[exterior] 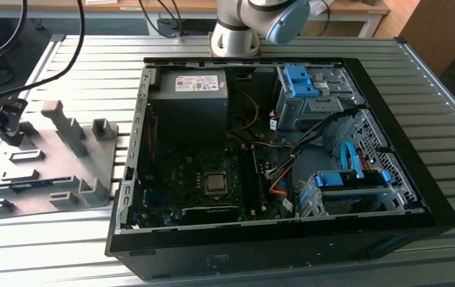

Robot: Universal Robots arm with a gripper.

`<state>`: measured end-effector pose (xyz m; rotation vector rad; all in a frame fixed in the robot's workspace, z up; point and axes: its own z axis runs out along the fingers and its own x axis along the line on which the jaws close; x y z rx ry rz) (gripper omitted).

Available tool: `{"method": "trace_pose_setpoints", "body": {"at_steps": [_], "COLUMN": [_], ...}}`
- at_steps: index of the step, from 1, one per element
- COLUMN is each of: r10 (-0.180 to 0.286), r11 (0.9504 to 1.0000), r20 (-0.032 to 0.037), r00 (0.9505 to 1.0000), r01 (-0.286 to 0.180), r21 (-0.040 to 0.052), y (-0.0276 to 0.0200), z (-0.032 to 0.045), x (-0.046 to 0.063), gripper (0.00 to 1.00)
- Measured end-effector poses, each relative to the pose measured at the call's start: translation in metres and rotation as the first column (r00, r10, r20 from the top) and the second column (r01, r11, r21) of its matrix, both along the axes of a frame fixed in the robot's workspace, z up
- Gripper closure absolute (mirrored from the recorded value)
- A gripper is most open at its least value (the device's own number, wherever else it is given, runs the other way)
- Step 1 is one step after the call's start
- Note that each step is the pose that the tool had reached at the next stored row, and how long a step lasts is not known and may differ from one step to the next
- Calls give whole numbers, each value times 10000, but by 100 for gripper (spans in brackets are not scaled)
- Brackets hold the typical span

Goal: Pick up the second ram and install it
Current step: 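Reach for the second ram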

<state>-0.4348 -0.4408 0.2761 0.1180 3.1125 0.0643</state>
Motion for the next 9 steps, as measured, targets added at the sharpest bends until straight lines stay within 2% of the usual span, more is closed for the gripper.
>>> {"method": "trace_pose_setpoints", "body": {"at_steps": [9], "r10": [0], "r11": [10000], "r20": [0], "r00": [10000], "r01": [0], "r21": [0], "y": [0], "z": [-129], "x": [0], "gripper": [90]}}
